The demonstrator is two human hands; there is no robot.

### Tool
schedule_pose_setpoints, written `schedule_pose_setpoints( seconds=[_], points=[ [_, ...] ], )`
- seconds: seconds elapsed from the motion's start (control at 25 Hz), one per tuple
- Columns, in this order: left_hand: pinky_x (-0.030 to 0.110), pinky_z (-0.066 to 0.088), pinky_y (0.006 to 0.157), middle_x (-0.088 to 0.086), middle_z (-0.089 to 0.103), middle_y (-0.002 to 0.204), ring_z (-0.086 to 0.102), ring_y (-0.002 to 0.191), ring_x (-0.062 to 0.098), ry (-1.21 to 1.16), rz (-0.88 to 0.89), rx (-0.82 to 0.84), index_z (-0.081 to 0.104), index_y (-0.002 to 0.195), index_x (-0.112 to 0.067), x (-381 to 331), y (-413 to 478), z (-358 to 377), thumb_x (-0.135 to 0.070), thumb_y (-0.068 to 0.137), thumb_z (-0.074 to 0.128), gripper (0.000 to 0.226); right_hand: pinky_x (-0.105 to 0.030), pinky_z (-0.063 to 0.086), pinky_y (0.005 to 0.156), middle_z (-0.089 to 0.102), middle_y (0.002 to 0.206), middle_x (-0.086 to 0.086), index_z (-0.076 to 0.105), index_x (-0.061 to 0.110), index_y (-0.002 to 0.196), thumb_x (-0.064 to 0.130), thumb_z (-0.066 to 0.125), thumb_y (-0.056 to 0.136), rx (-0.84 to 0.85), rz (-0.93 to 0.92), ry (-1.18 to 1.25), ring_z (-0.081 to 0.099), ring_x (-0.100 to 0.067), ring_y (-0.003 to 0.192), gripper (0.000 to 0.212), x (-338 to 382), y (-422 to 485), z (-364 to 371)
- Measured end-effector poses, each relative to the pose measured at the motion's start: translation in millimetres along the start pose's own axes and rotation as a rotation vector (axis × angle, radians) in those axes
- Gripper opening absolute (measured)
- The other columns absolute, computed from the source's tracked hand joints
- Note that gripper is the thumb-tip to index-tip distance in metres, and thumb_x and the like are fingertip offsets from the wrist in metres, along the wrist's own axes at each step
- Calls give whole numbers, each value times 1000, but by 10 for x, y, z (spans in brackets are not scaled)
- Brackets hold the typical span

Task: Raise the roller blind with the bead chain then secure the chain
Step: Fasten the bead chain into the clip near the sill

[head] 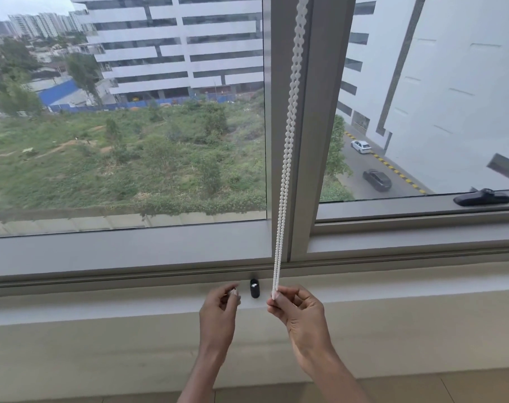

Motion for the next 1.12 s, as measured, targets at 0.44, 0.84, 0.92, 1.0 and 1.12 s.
schedule_pose_setpoints(
  seconds=[0.44,0.84,0.92,1.0,1.12],
  points=[
    [40,60,94,12,79,109,71,101,34,-174,143,376,80,119,-27,-721,-402,228,-7,99,74,29,-29,63,73,74,82,-16,75,-1,92,-6,74,88,-3,0,3,72,-24,75,6,-30,-33,-22],
    [40,61,90,22,77,107,74,99,39,-315,134,424,80,102,-8,-749,-491,351,-3,92,80,10,-35,63,83,79,92,-23,78,1,87,10,87,76,50,-66,-120,76,-31,89,17,56,-129,40],
    [33,61,88,25,78,104,74,97,30,-357,107,414,79,103,-6,-746,-514,356,0,91,79,13,-33,63,80,79,90,-21,78,2,87,12,88,73,41,-66,-123,75,-27,88,19,54,-141,31],
    [34,61,92,22,78,106,75,100,29,-368,103,422,79,108,-9,-738,-537,356,3,91,78,21,-36,62,83,79,91,-22,78,1,89,5,85,79,44,-67,-110,75,-28,89,13,34,-144,20],
    [43,59,102,18,78,114,75,111,36,-373,120,451,81,112,-8,-730,-553,362,4,91,78,24,-38,62,85,77,87,-24,76,-4,93,-2,81,84,44,-70,-114,74,-32,88,10,19,-136,-12]
  ],
)
Point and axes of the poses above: each hand's wrist, its own y-axis towards the middle knuckle, its own z-axis out of the palm, x = y × z, the point moved 9 cm from there along y, towards the middle knuckle
